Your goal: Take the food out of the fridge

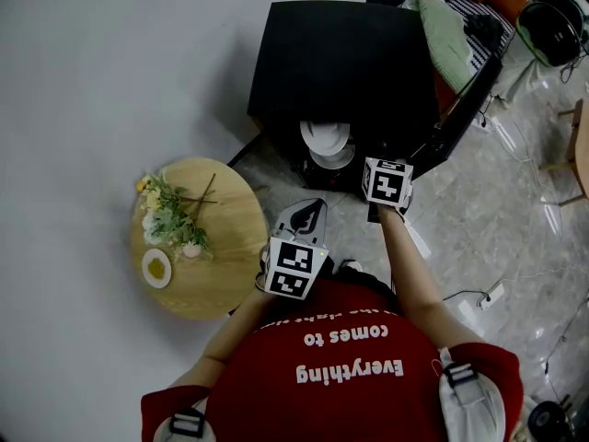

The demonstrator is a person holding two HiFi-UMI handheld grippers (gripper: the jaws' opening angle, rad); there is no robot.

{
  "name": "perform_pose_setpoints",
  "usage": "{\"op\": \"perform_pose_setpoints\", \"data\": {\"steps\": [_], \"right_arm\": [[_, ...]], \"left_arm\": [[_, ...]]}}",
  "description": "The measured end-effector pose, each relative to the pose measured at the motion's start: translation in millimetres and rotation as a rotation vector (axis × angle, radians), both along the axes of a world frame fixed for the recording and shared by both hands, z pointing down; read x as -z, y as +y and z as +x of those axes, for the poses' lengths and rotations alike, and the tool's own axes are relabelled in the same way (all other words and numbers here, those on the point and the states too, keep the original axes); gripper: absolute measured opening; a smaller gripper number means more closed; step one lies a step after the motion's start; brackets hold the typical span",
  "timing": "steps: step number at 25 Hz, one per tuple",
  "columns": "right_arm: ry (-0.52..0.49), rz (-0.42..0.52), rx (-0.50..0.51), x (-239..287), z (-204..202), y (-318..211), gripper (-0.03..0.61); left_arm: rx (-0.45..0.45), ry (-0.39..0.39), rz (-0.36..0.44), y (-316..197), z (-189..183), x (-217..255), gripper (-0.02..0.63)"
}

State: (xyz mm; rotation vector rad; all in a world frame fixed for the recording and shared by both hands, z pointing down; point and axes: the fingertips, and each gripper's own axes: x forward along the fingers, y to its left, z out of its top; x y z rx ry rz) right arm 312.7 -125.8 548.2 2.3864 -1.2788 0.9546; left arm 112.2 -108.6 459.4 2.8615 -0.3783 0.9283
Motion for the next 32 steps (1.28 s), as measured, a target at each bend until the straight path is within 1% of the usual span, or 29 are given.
{"op": "perform_pose_setpoints", "data": {"steps": [8,12,20,25,32], "right_arm": [[-0.006,0.052,0.007,19,-14,10,0.206],[0.007,0.071,0.017,28,-21,16,0.204],[0.015,0.115,0.033,49,-34,36,0.204],[0.025,0.125,0.086,60,-55,50,0.204],[-0.029,0.177,0.13,75,-90,73,0.204]], "left_arm": [[-0.016,0.014,0.002,6,1,4,0.006],[-0.027,0.022,0.004,11,3,5,0.006],[-0.036,0.036,-0.014,21,2,7,0.006],[-0.038,0.04,-0.013,26,1,7,0.006],[-0.033,0.047,-0.014,38,0,8,0.006]]}}
